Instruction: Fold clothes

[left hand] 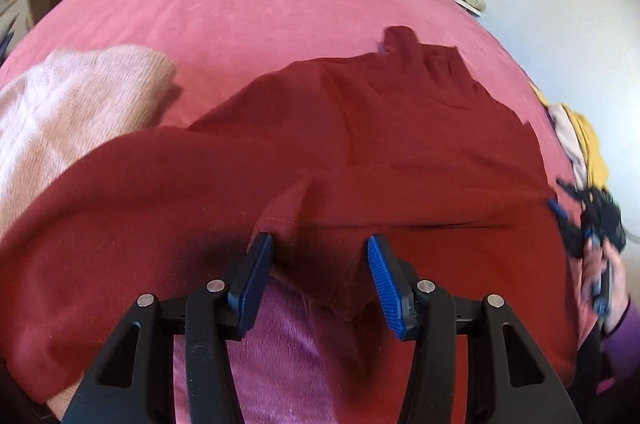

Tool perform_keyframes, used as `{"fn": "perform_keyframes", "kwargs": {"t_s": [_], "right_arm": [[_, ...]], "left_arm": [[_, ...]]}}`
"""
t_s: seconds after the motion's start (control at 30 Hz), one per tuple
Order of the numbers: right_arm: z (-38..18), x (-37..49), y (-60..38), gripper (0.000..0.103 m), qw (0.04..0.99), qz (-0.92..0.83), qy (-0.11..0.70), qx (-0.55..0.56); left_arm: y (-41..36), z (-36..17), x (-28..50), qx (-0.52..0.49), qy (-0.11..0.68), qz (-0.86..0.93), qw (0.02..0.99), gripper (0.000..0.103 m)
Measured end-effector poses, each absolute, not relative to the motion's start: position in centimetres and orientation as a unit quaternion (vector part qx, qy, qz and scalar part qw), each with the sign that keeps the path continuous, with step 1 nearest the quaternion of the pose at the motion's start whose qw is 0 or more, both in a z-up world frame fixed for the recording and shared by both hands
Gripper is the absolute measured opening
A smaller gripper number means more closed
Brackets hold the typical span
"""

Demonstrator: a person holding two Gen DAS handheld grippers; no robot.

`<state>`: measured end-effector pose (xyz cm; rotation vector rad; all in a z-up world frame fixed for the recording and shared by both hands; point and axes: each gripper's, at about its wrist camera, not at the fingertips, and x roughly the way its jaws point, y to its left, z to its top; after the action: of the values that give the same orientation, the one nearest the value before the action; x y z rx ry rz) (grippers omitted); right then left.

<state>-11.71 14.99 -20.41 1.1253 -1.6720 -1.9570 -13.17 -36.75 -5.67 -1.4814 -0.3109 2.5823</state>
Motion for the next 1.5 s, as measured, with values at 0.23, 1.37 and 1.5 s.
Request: {"fn": "perform_keyframes", "kwargs": {"t_s": [0.23, 1.37, 1.5], "right_arm": [[-20.6, -11.1, 15.5, 0.029, 0.191, -0.673, -0.592, 0.400], [-20.2, -6.2, 5.5, 0.030, 0.334, -0.624, -0.452, 0.544], [-20.3, -6.0, 5.5, 0.028, 0.336, -0.624, -0.453, 0.541]], "left_arm": [[-40.4, -2.9, -10.8, -0.422, -0.117, 0.899, -0.021, 0.052], [-37.9, -2.6, -9.3, -0.413, -0.231, 0.873, 0.119, 0.002], [-37.9, -1.7, -7.9, -0.417, -0.235, 0.863, 0.160, 0.002]]}}
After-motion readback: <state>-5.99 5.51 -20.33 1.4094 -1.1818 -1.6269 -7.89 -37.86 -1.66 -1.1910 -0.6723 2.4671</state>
